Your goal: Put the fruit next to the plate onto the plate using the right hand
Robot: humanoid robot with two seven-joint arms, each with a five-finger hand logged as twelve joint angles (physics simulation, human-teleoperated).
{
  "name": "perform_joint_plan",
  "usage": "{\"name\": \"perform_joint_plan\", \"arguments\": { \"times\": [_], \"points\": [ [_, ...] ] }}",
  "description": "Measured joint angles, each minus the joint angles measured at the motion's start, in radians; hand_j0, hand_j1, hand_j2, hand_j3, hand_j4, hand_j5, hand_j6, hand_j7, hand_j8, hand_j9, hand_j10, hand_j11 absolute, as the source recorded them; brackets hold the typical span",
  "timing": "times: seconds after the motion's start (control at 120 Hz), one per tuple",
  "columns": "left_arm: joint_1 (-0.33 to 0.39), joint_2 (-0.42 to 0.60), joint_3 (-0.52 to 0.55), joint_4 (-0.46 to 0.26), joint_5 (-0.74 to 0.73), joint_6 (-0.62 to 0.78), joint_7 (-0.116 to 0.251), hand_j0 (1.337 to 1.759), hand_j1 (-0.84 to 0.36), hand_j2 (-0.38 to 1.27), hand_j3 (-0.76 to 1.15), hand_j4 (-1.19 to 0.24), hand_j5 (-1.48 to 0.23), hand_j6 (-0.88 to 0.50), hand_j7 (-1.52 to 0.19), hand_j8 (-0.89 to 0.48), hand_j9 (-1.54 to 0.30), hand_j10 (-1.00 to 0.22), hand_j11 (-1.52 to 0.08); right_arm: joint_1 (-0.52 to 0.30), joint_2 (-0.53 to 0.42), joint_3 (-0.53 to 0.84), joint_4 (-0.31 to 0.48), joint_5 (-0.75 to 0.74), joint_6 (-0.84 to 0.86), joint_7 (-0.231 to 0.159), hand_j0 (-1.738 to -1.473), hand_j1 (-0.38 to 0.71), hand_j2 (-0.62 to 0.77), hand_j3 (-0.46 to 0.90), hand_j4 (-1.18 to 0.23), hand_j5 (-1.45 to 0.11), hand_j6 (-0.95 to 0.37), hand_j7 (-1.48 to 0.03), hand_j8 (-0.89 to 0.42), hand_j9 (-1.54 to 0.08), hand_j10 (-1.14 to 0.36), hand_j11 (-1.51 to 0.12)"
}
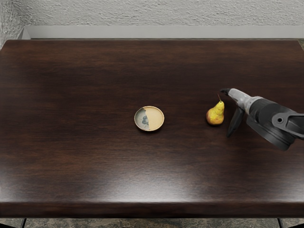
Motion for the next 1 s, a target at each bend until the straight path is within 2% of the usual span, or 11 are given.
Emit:
{"name": "perform_joint_plan", "arguments": {
  "times": [0.317, 0.675, 1.0],
  "points": [
    [0.0, 0.0, 0.0, 0.0, 0.0, 0.0, 0.0, 1.658, 0.34, 0.0, 0.0, -0.01, -0.01, -0.01, -0.01, -0.01, -0.01, -0.01, -0.01, -0.024, 0.01, 0.017, 0.002, -0.024, -0.019, 0.0, -1.658, -0.23, -0.02, 0.0, -0.11, -0.13, -0.11, -0.13, -0.11, -0.13, -0.11, -0.13],
    [0.0, 0.0, 0.0, 0.0, 0.0, 0.0, 0.0, 1.658, 0.34, 0.0, 0.0, -0.01, -0.01, -0.01, -0.01, -0.01, -0.01, -0.01, -0.01, -0.026, 0.053, 0.021, -0.022, -0.04, -0.022, 0.0, -1.658, -0.04, -0.05, 0.0, -0.26, -0.33, -0.26, -0.33, -0.26, -0.33, -0.26, -0.33],
    [0.0, 0.0, 0.0, 0.0, 0.0, 0.0, 0.0, 1.658, 0.34, 0.0, 0.0, -0.01, -0.01, -0.01, -0.01, -0.01, -0.01, -0.01, -0.01, -0.024, 0.087, 0.014, -0.013, -0.06, -0.069, 0.0, -1.658, 0.0, -0.05, 0.0, -0.3, -0.38, -0.3, -0.38, -0.3, -0.38, -0.3, -0.38]
  ]
}}
